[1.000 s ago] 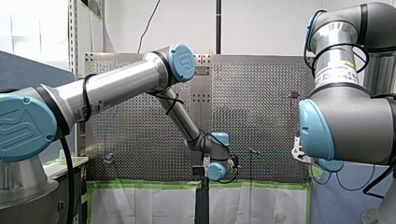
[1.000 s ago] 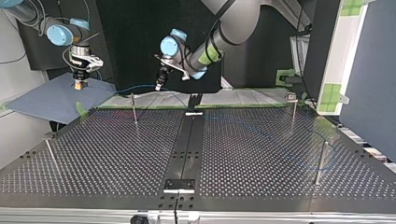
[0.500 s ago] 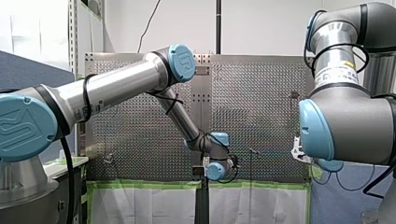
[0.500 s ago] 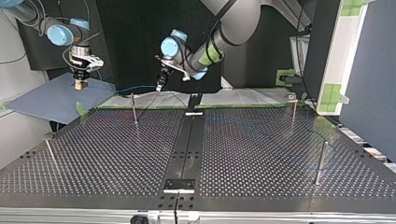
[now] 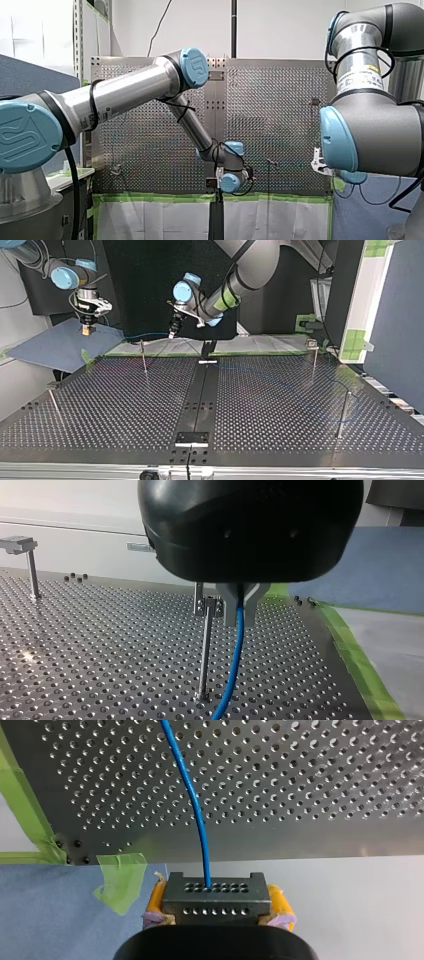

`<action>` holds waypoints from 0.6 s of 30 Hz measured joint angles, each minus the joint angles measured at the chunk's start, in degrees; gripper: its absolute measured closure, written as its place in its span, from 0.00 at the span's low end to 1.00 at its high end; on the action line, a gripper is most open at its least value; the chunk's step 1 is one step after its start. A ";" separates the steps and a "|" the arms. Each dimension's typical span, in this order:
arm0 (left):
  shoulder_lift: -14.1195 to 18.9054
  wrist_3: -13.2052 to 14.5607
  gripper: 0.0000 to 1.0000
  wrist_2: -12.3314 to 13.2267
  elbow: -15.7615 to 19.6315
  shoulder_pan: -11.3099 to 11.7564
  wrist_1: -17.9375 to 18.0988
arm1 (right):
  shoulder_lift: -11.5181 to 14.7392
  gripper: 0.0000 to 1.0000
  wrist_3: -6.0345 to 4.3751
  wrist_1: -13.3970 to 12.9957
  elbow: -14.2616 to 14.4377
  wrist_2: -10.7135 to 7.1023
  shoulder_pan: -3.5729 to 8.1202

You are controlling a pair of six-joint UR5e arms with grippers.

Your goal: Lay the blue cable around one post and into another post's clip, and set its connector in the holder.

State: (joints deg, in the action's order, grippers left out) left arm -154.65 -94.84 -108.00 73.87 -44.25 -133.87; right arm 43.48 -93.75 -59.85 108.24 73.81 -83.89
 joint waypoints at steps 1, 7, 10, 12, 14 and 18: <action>0.00 0.00 1.00 -0.01 -0.01 0.00 0.00 | -0.01 1.00 0.11 0.14 0.00 0.02 -0.06; -0.01 -0.01 1.00 0.02 -0.01 0.02 0.00 | -0.05 1.00 0.50 0.62 0.03 0.32 -0.33; -0.01 -0.04 1.00 0.03 0.01 0.02 0.00 | -0.13 1.00 0.70 0.86 0.19 0.64 -0.34; 0.01 -0.05 1.00 0.03 0.01 0.02 0.00 | -0.15 1.00 0.86 0.96 0.28 0.79 -0.35; 0.01 -0.06 1.00 0.04 0.02 0.02 0.00 | -0.16 1.00 0.92 1.01 0.33 0.91 -0.36; 0.00 -0.08 1.00 0.05 0.01 0.02 -0.07 | -0.23 1.00 0.98 1.04 0.37 1.24 -0.33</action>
State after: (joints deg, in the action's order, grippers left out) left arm -154.65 -94.91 -107.96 73.88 -44.23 -133.93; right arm 43.24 -92.77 -58.81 108.61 75.05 -84.22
